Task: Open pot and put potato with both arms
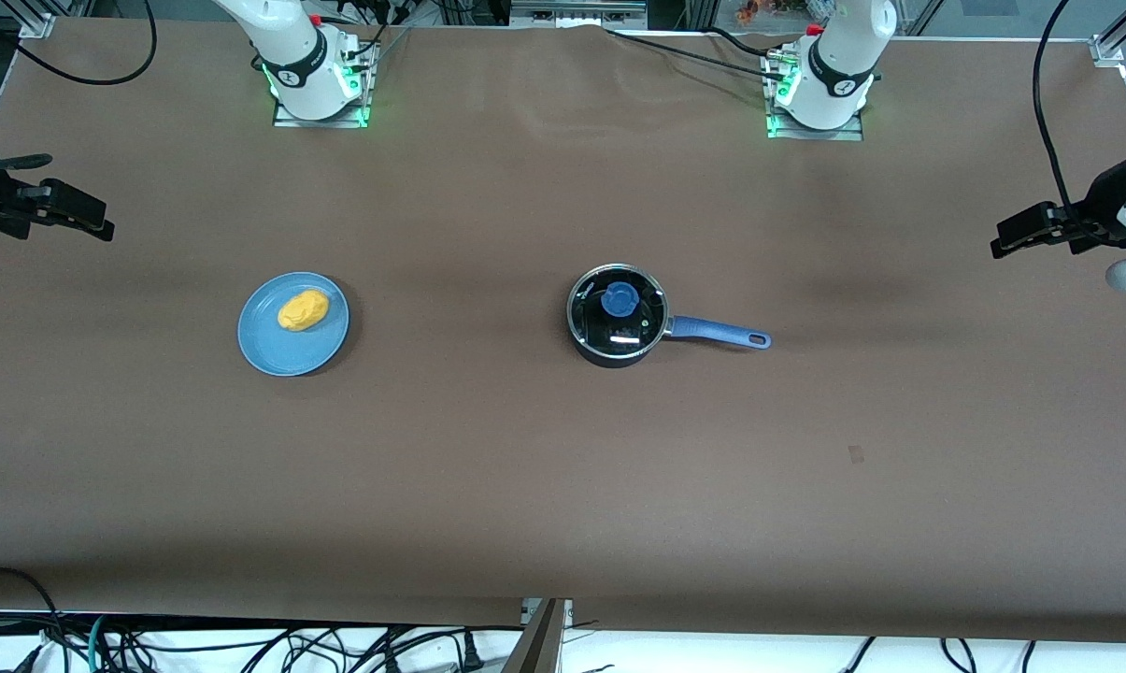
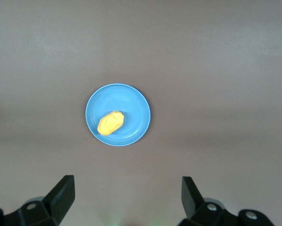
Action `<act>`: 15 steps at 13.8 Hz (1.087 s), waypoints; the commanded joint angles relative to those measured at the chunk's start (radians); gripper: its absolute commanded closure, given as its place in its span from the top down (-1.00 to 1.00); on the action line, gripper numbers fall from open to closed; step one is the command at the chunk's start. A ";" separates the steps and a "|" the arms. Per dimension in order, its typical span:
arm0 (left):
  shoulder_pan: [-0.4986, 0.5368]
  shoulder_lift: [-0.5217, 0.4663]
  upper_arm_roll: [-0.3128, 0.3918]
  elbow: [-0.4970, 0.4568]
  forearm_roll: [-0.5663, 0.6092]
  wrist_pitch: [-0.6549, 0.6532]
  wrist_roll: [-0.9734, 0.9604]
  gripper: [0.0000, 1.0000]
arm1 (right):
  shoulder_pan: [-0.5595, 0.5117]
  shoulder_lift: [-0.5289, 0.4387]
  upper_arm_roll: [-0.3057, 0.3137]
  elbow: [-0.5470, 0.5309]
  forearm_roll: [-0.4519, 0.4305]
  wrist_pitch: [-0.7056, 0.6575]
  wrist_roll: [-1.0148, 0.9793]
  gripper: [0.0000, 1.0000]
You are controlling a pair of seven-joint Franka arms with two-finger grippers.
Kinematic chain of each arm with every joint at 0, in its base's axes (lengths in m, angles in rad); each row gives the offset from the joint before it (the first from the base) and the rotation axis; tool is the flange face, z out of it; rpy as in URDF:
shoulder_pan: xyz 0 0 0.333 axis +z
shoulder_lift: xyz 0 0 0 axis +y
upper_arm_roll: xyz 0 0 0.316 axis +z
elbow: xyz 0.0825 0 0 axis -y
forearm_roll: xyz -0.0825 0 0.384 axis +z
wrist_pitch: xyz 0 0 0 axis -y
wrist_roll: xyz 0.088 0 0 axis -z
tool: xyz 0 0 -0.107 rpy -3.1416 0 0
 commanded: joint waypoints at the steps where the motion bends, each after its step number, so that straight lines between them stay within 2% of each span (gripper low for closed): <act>1: 0.004 -0.026 -0.006 0.000 -0.025 -0.017 0.030 1.00 | -0.011 -0.006 0.005 -0.009 0.002 0.007 -0.022 1.00; 15: -0.007 -0.016 -0.006 0.013 -0.025 -0.016 0.026 1.00 | -0.012 -0.006 0.005 -0.009 0.002 0.007 -0.020 1.00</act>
